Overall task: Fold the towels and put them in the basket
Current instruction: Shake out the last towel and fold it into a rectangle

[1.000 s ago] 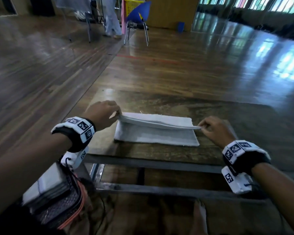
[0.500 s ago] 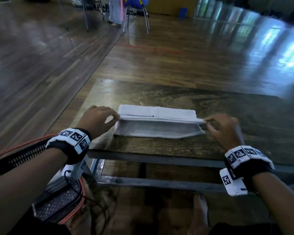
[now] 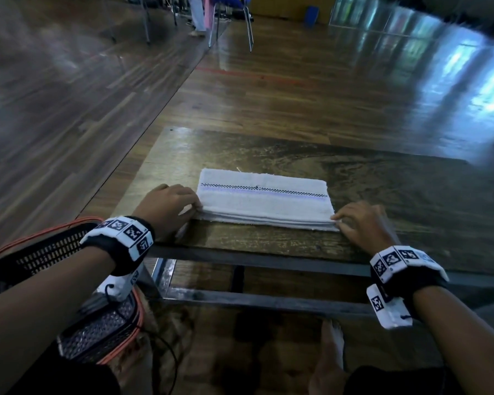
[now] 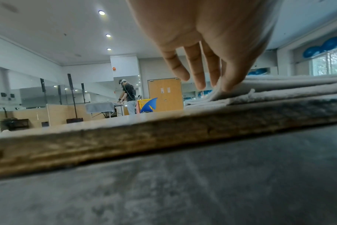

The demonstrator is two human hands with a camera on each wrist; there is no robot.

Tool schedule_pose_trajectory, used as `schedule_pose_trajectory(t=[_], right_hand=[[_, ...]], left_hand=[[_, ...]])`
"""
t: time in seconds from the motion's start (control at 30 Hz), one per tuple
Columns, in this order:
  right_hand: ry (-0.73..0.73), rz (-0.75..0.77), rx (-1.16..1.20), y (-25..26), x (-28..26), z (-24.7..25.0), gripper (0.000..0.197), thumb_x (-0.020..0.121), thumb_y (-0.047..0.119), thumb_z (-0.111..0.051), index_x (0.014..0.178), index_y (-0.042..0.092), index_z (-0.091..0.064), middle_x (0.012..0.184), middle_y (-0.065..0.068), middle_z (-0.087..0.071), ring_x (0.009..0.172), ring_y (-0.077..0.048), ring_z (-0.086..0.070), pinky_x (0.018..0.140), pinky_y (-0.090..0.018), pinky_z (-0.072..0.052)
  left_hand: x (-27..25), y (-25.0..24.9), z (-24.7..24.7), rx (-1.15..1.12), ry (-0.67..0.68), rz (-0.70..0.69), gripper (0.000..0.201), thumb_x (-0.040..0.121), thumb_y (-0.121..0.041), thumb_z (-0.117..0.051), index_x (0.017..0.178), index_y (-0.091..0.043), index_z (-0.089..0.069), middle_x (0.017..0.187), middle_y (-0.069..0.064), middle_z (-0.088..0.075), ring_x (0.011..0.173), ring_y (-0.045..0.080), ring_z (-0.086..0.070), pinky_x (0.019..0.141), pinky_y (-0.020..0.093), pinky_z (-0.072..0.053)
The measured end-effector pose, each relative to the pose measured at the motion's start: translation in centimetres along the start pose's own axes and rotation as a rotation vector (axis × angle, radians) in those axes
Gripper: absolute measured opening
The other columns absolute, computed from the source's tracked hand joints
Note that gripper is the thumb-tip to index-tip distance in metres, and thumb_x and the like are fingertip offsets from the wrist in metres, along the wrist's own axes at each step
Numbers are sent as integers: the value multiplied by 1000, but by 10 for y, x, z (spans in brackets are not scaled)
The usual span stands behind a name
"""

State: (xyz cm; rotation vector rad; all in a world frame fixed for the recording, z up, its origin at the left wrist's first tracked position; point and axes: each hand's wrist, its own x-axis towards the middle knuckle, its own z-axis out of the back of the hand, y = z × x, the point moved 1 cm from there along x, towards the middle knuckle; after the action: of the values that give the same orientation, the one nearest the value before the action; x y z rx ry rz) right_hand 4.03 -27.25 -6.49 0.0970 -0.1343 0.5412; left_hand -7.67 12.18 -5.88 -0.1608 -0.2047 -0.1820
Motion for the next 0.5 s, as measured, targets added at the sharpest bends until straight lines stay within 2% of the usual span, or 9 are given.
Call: schedule_pose_trajectory(t=[0.13,0.23,0.3,0.4,0.5], right_hand=[[73,33,-46,3,-3,-3,26,85,25,-62,110,25,-66,115,5,-65,107,-16,-55,88,-37,-36],[120,53,-29,2,-6,-5,40,83,35,-60,122,23,-59,123,4,-60,110,-16,-53,89,-35,-35],[123,64,-6,1,-10,-6,51,79,45,-62,123,21,-57,122,3,-59,109,-15,-53,87,-32,-36],[115,88,42,3,-18,-8,67,71,63,-63,121,18,-58,120,2,-58,107,-15,-55,87,-28,-42],[140,119,85,6,-28,-6,79,63,68,-67,122,17,-56,122,-1,-57,111,-17,-53,93,-28,-42]], left_hand=[[2,-1,-2,-21,86,26,16,86,-25,-59,99,-25,-68,108,-6,-67,94,17,-61,79,32,-43],[0,0,-3,-63,175,22,29,77,-32,-66,105,-24,-65,111,-7,-65,89,17,-62,73,26,-45],[-1,2,0,-62,206,13,41,69,-42,-72,106,-27,-63,111,-10,-62,93,14,-59,73,23,-40],[-6,3,5,-72,249,11,55,59,-58,-76,105,-32,-61,110,-14,-60,99,10,-55,79,23,-40],[-19,-1,3,-16,279,-6,62,59,-60,-75,111,-31,-58,114,-14,-57,102,11,-53,80,24,-36]])
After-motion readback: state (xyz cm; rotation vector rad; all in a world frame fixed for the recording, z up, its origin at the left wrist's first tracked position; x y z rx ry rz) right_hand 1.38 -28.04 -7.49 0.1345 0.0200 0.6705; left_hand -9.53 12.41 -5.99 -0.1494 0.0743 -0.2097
